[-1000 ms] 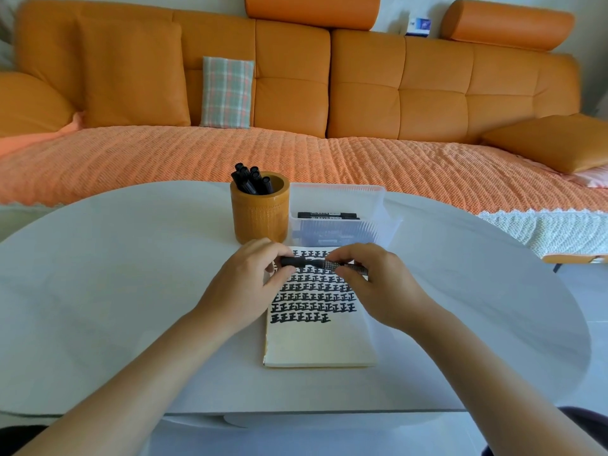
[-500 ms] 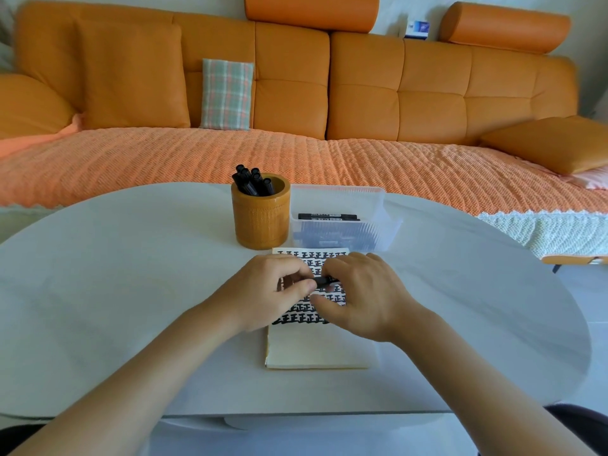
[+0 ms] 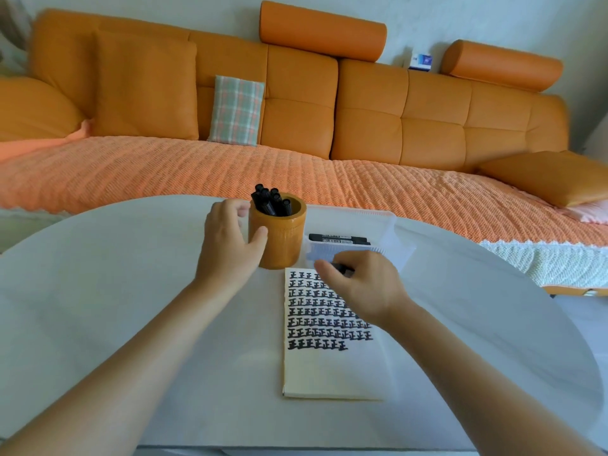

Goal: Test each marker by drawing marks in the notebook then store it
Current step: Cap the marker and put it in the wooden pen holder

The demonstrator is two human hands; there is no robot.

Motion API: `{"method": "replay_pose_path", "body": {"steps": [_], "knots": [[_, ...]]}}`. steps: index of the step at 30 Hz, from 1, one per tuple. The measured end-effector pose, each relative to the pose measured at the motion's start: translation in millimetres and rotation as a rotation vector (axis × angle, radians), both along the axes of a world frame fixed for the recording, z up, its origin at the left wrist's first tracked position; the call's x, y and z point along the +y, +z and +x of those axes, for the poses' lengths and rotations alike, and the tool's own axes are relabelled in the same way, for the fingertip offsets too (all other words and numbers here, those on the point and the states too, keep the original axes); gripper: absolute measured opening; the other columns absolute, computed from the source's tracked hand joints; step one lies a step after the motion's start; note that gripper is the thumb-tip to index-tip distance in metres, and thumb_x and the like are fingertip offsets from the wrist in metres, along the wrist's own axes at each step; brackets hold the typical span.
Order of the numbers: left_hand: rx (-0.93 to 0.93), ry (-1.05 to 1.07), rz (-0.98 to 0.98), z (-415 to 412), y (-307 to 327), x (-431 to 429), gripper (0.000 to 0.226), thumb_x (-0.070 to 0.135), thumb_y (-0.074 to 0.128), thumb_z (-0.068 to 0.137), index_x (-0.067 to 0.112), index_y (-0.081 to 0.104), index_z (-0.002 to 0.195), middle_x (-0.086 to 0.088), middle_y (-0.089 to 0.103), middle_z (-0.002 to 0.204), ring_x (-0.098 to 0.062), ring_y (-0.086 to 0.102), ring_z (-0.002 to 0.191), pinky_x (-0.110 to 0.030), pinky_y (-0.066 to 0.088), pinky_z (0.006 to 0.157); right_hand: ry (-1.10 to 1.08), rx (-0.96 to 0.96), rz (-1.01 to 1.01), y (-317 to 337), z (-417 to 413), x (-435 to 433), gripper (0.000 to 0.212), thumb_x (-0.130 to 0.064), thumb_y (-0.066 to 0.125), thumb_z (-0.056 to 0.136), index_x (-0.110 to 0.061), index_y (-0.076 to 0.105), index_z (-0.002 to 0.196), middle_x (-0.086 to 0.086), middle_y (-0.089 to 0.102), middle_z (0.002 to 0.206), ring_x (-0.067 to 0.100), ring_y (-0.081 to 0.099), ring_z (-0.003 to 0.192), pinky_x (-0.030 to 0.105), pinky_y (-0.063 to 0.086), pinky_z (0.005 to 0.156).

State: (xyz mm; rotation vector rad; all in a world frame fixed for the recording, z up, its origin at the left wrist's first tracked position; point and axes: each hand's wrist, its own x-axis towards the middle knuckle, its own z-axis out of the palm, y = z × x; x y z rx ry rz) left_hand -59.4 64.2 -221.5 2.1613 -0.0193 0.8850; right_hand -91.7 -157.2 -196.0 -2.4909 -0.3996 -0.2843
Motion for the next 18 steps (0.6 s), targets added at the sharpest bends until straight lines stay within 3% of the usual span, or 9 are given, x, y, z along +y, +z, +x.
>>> {"method": "replay_pose_path", "body": {"steps": [3, 5, 8, 10, 15, 18], "knots": [[0.037, -0.056, -0.09, 12, 4, 4, 0.051, 0.028, 0.066, 0.086, 0.017, 0.043, 0.13, 0.0, 0.046, 0.127, -0.017, 0.047, 0.115, -0.036, 0.046, 0.093, 0.1, 0.073, 0.246, 18, 20, 12, 0.04, -0.062, 0.049, 0.09, -0.026, 0.06, 0.079, -0.01, 0.046, 0.057, 0.006, 0.041, 0.051, 0.029, 0.036, 0.054], [0.104, -0.098, -0.127, 20, 6, 6, 0.061, 0.031, 0.067, 0.087, 0.018, 0.038, 0.138, 0.0, 0.042, 0.137, -0.018, 0.044, 0.123, -0.042, 0.044, 0.101, 0.145, 0.088, 0.409, 30, 39, 21, 0.019, -0.04, 0.049, 0.1, -0.027, 0.062, 0.097, -0.003, 0.051, 0.068, 0.005, 0.046, 0.055, 0.024, 0.039, 0.056], [0.226, -0.149, -0.176, 24, 4, 7, 0.069, 0.038, 0.066, 0.087, 0.021, 0.032, 0.145, 0.001, 0.037, 0.145, -0.016, 0.041, 0.129, -0.041, 0.041, 0.105, 0.128, 0.075, 0.521, 48, 64, 36, 0.016, -0.022, 0.047, 0.104, -0.018, 0.06, 0.111, 0.003, 0.054, 0.081, 0.013, 0.054, 0.07, 0.03, 0.054, 0.06], [0.244, -0.187, -0.181, 24, 2, 7, 0.062, 0.038, 0.066, 0.086, 0.023, 0.038, 0.14, 0.0, 0.041, 0.14, -0.016, 0.046, 0.125, -0.038, 0.044, 0.1, 0.102, 0.029, 0.59, 59, 77, 46, 0.015, -0.02, 0.05, 0.103, -0.014, 0.06, 0.113, 0.002, 0.056, 0.084, 0.015, 0.059, 0.077, 0.034, 0.06, 0.071], [0.233, -0.198, -0.174, 25, 1, 8, 0.057, 0.041, 0.065, 0.086, 0.025, 0.043, 0.137, 0.001, 0.047, 0.133, -0.014, 0.051, 0.118, -0.037, 0.047, 0.096, 0.02, -0.097, 0.673, 74, 110, 64, 0.012, -0.025, 0.057, 0.098, -0.025, 0.066, 0.108, -0.005, 0.067, 0.095, 0.014, 0.067, 0.091, 0.038, 0.057, 0.086], [0.231, -0.203, -0.18, 25, 2, 9, 0.056, 0.042, 0.064, 0.086, 0.027, 0.044, 0.136, 0.002, 0.047, 0.133, -0.013, 0.051, 0.117, -0.037, 0.047, 0.095, 0.03, -0.105, 0.627, 72, 115, 76, 0.012, -0.017, 0.058, 0.098, -0.02, 0.067, 0.106, -0.003, 0.071, 0.095, 0.009, 0.069, 0.085, 0.03, 0.056, 0.082]]}}
